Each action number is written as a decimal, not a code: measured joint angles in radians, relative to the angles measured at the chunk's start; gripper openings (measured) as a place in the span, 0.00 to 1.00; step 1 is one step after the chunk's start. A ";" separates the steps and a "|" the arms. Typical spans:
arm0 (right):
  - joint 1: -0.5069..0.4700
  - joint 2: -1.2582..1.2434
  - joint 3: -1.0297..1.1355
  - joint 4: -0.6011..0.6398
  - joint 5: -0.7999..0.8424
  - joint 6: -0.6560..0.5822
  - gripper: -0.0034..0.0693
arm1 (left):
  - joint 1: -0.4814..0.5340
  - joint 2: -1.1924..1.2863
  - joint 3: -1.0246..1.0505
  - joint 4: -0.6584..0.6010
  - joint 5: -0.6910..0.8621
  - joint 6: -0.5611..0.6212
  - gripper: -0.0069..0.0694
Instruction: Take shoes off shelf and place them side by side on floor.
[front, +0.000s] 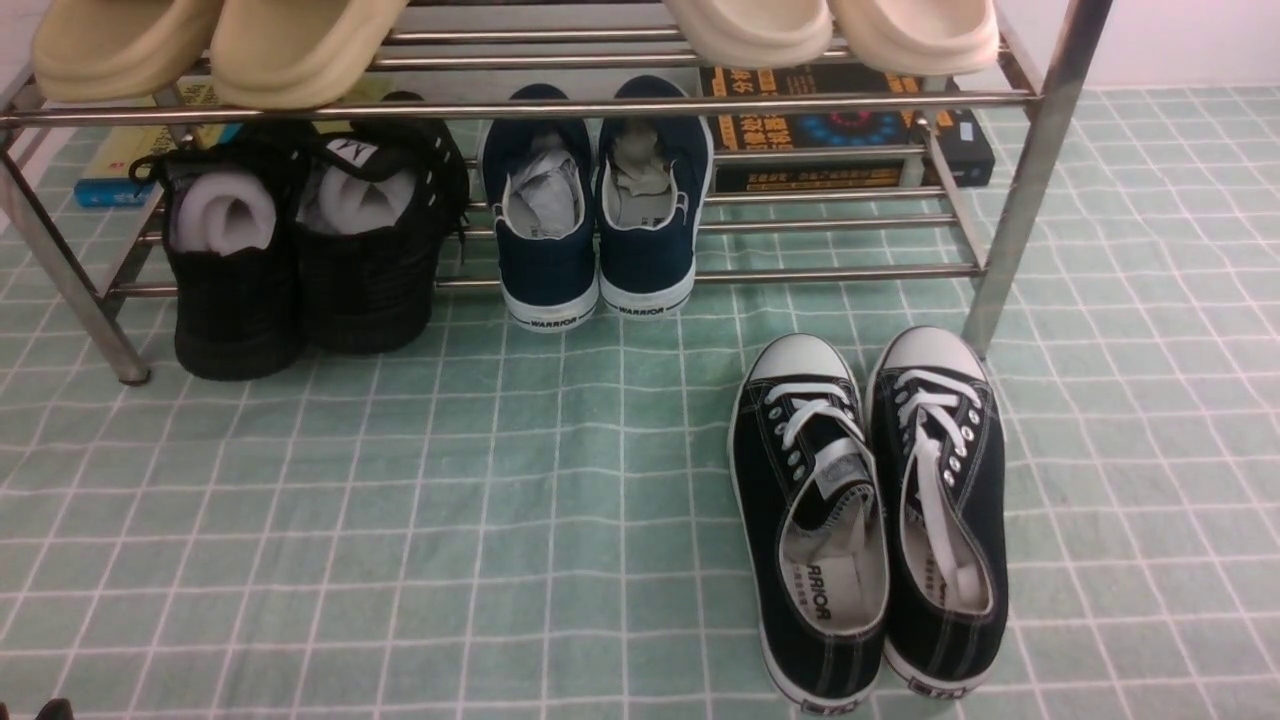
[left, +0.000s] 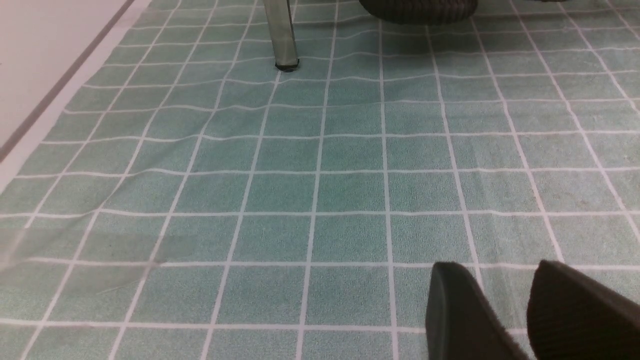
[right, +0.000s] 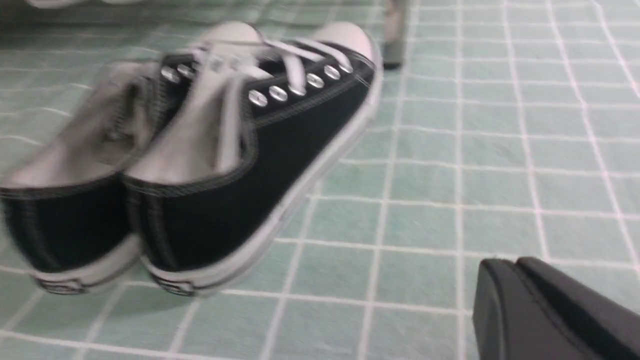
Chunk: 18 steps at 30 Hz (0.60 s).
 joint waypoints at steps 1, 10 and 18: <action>-0.040 0.000 0.004 -0.001 -0.012 -0.008 0.10 | 0.000 0.000 0.000 0.000 0.000 0.000 0.41; -0.245 -0.018 0.004 0.000 -0.014 -0.016 0.11 | 0.000 0.000 0.000 -0.001 0.000 0.000 0.41; -0.263 -0.018 0.004 0.000 -0.006 -0.018 0.13 | 0.000 0.000 0.000 0.000 0.000 0.000 0.41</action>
